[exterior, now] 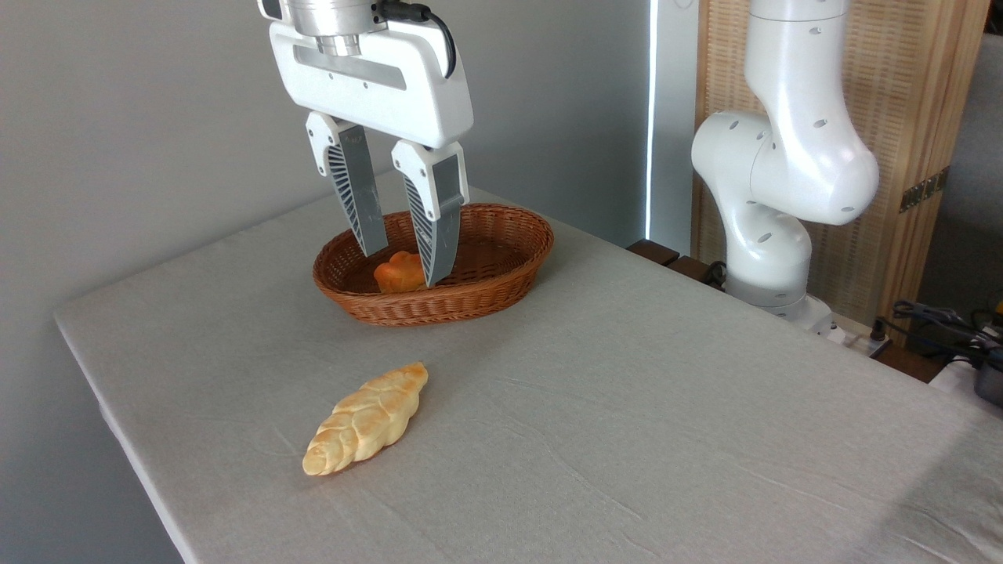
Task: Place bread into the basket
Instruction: 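Move the open gripper from above the basket toward the croissant loaf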
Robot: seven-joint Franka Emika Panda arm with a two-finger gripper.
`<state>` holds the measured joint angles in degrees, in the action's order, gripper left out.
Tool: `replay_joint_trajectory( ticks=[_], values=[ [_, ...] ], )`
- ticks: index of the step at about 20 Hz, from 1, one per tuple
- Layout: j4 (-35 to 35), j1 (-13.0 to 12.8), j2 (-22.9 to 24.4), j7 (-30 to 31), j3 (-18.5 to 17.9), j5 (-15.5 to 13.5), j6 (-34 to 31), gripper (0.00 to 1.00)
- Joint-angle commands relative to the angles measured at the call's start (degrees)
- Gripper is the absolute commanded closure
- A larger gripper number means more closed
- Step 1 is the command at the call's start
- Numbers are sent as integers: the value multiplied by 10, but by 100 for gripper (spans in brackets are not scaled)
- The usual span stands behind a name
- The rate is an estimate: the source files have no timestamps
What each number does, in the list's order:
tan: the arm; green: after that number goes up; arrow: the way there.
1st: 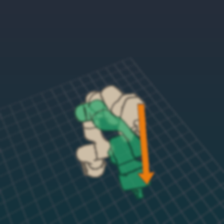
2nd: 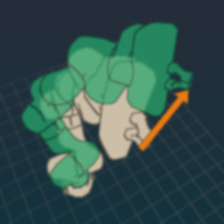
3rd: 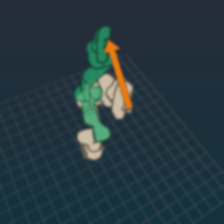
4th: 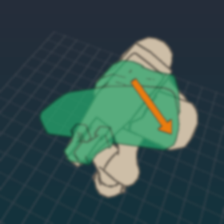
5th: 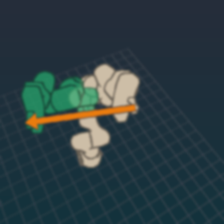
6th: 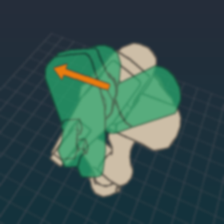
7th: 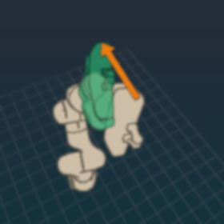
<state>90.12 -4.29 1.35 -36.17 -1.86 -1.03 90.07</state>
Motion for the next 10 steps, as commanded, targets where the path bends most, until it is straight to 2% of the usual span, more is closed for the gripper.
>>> replay_joint_trajectory(
  ticks=[1,10],
  values=[
    [-14,-1,-6,1,-4,-12,-10,0],
    [-14,-1,-4,2,-4,-16,-11,0]
  ],
)
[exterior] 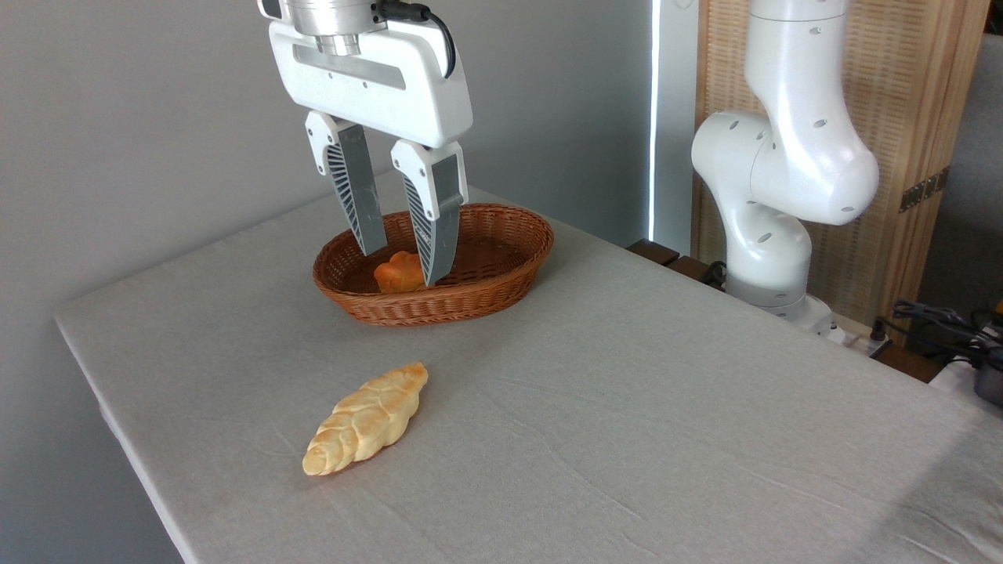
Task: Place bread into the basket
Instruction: 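Move the open gripper from above the basket toward the croissant loaf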
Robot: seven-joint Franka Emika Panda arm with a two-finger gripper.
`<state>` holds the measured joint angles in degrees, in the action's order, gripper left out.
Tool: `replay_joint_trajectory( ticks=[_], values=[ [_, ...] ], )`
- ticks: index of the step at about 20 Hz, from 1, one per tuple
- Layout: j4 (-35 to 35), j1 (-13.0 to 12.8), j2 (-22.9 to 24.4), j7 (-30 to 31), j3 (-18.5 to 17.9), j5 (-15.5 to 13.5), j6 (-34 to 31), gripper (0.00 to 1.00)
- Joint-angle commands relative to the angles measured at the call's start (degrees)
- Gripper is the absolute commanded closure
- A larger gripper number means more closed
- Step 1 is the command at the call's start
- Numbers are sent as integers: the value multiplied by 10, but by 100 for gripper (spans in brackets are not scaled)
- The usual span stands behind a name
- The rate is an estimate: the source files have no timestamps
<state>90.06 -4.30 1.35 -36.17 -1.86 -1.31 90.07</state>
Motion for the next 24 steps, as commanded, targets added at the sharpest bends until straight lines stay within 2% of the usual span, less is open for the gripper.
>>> replay_joint_trajectory(
  ticks=[1,9,14,15,18,19,22,24],
  values=[
    [-14,-2,-4,2,-3,-13,-11,0],
    [7,-4,-1,3,1,-12,-3,0],
    [70,-4,2,7,0,-16,83,0],
    [85,-4,2,9,1,-22,106,0],
    [138,-4,2,48,3,-84,161,0],
    [151,-6,1,63,4,-93,179,0],
    [184,-28,1,85,5,-95,227,0],
    [194,-40,1,90,5,-92,233,0]
  ],
)
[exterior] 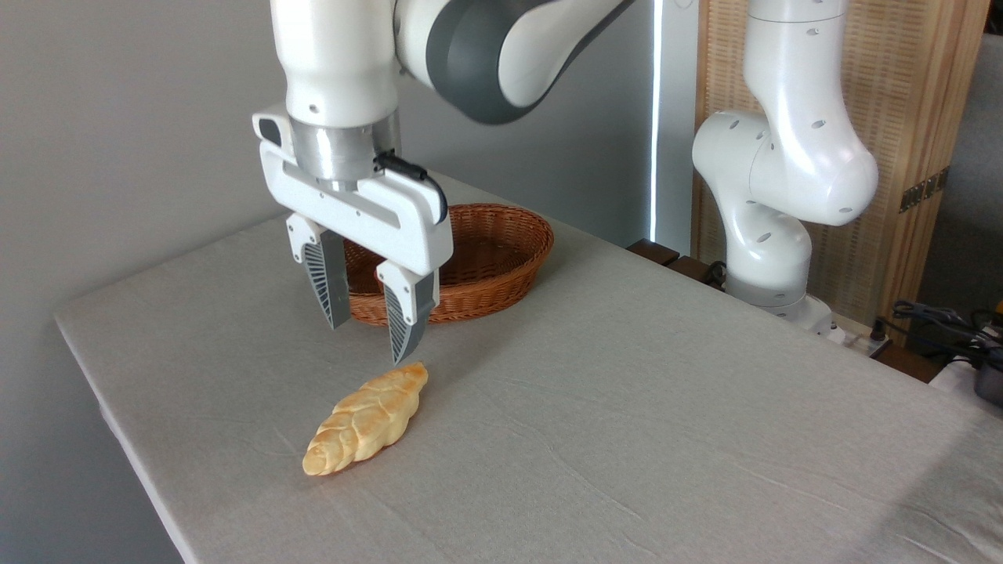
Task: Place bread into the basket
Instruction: 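Lower the open gripper over the middle of the croissant loaf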
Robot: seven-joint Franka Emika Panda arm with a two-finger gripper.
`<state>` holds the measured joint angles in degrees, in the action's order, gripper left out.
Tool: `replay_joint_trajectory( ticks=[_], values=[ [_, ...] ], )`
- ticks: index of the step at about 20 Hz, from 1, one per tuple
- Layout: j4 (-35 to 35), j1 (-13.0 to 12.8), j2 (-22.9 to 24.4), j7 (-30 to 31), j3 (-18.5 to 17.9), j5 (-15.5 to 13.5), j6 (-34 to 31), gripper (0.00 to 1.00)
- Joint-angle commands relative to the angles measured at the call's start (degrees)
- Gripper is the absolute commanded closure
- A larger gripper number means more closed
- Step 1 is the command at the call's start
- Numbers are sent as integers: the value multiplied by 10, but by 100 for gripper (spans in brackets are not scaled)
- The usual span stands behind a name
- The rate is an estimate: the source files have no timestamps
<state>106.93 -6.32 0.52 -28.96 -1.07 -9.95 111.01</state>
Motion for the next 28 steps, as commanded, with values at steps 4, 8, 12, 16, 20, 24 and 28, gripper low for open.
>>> replay_joint_trajectory(
  ticks=[4,8,12,16,20,24,28],
  values=[
    [54,-31,17,18,-2,25,25,0],
    [93,-50,16,42,-2,28,82,0],
    [109,-50,12,43,-2,51,105,0],
    [137,-55,12,41,-2,52,144,0],
    [161,-55,12,43,0,51,191,0],
    [182,-55,11,37,0,54,238,0],
    [191,-55,9,36,0,69,271,0]
  ],
)
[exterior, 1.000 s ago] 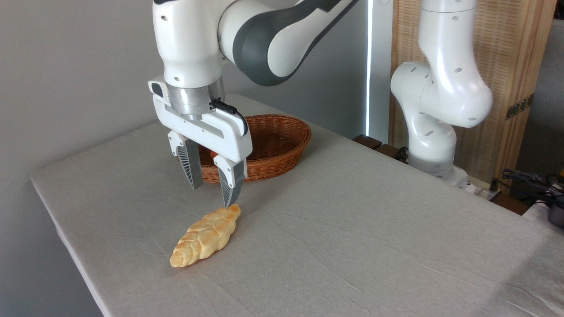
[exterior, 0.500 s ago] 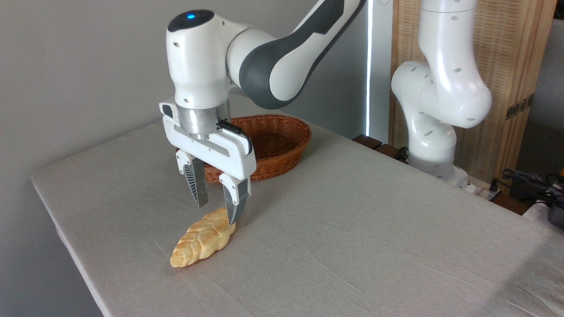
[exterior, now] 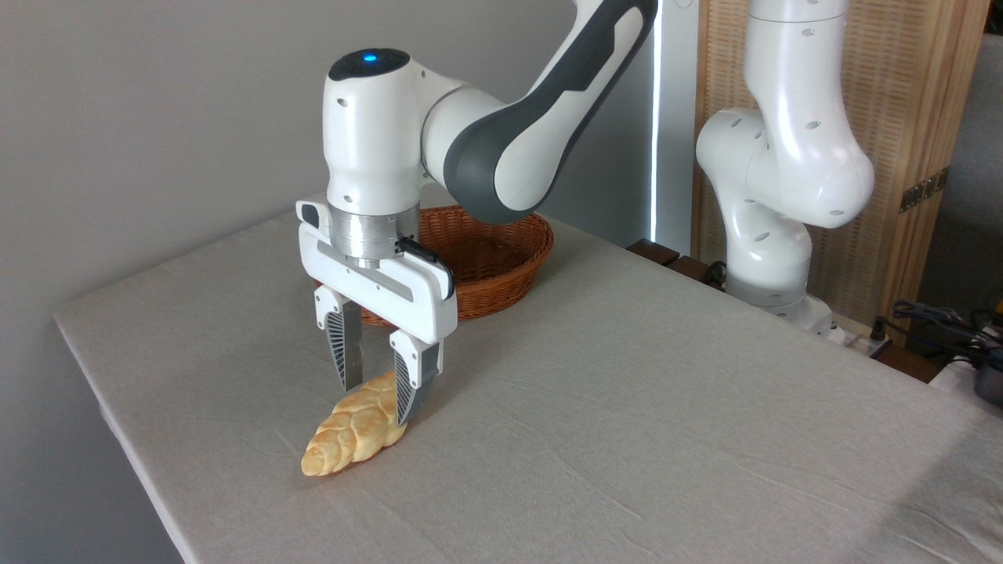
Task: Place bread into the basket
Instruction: 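Close the gripper on the croissant loaf and lift it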
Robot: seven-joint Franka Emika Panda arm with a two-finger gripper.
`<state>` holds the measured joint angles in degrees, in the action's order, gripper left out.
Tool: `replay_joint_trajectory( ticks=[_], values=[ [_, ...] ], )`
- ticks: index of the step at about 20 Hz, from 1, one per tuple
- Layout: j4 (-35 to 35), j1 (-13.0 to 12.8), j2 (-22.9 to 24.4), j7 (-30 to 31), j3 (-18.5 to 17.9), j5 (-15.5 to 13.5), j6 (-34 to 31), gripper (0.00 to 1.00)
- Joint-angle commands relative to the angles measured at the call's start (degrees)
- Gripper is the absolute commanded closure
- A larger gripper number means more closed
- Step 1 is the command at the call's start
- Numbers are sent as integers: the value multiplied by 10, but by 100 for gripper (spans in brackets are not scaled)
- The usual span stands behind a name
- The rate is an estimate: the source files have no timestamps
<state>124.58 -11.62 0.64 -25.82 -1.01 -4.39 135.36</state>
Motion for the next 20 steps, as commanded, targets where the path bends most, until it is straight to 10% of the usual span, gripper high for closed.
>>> replay_joint_trajectory(
  ticks=[1,3,10,20],
  values=[
    [15,-2,5,5,0,14,31,0],
    [15,-2,4,5,0,14,32,0],
    [15,-2,4,5,0,32,31,67],
    [24,-2,4,5,0,32,23,73]
  ],
)
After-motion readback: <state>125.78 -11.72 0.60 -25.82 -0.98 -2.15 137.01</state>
